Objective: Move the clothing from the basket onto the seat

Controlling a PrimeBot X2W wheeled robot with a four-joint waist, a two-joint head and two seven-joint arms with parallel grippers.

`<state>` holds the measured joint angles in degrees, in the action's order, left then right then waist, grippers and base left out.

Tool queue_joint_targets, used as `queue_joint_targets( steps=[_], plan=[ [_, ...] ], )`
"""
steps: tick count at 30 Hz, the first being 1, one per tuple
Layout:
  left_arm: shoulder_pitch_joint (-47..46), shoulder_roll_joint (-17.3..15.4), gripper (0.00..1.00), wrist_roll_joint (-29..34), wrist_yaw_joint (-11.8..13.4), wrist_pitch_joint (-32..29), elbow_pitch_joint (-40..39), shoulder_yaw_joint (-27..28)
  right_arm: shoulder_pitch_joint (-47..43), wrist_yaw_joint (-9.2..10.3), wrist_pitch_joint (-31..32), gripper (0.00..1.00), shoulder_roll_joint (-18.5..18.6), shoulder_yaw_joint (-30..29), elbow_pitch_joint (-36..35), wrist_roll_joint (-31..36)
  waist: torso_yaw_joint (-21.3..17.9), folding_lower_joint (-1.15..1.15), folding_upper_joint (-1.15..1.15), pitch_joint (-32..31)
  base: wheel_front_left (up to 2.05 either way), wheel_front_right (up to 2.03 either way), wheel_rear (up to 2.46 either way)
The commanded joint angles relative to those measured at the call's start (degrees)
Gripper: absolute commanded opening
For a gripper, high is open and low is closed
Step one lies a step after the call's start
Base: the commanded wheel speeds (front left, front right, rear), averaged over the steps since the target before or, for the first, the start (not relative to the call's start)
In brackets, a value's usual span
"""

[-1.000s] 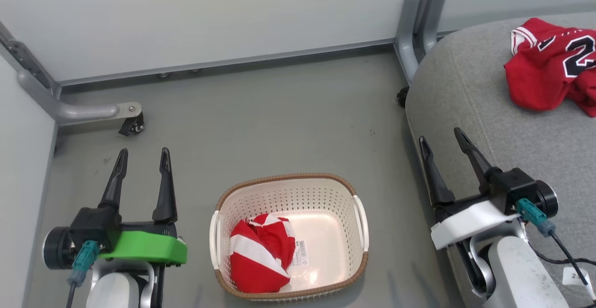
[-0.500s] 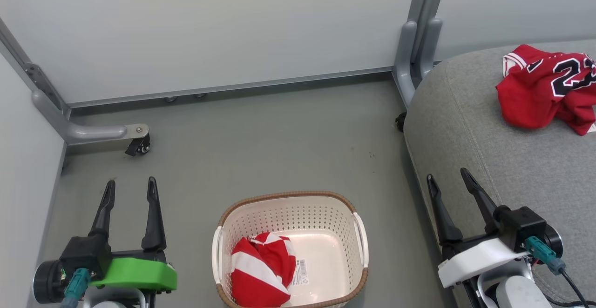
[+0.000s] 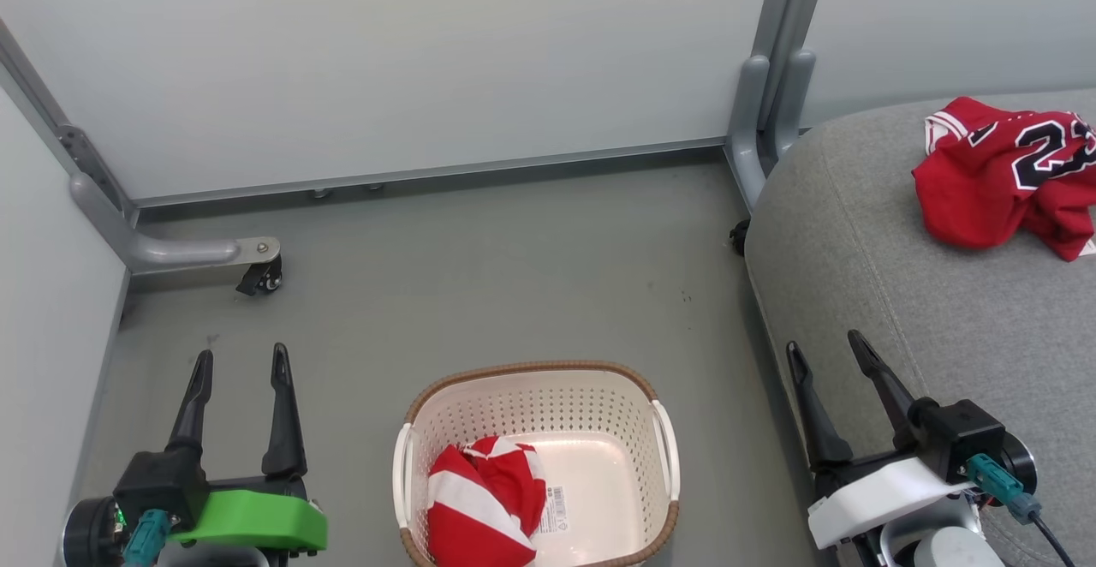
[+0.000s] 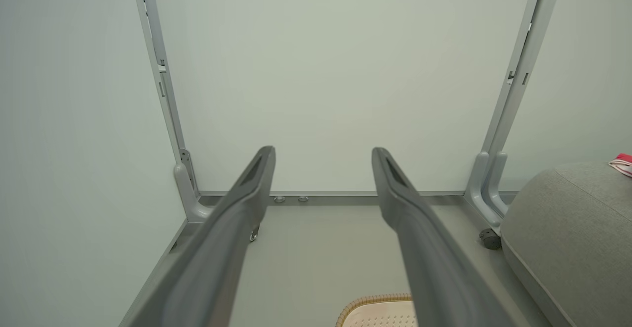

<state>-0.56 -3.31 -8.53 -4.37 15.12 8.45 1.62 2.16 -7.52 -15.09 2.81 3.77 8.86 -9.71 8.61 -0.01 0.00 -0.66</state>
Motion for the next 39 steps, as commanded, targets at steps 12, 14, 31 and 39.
queue_joint_targets(
  steps=[12, 14, 31, 39],
  plan=[
    [-0.6, 0.2, 1.00, 0.6, -0.6, 0.1, 0.3, 0.2, 1.0, 0.06, -0.1, 1.00, 0.2, 0.1, 0.0, 0.2, -0.4, 0.01, 0.00, 1.5, 0.00, 0.00, 0.00],
    [-1.7, 0.1, 1.00, 0.8, -0.9, 0.1, 0.6, -0.1, 1.6, 0.06, -0.1, 1.00, 0.2, 0.1, -0.2, 0.3, -0.7, 0.01, 0.00, 2.2, 0.00, 0.00, 0.00],
    [-21.6, -5.5, 1.00, 3.9, -3.1, 0.0, 14.2, -14.5, 15.3, 0.06, -0.1, 1.00, 0.2, 1.6, -4.6, 3.3, -7.8, 0.01, 0.00, 18.4, 0.00, 0.00, 0.00],
    [-31.6, -9.4, 1.00, 1.1, -3.1, 0.0, 26.0, -25.2, 22.4, 0.06, -0.1, 1.00, 0.2, 3.9, -6.6, 3.8, -11.1, 0.01, 0.00, 27.9, 0.00, 0.00, 0.00]
  ],
)
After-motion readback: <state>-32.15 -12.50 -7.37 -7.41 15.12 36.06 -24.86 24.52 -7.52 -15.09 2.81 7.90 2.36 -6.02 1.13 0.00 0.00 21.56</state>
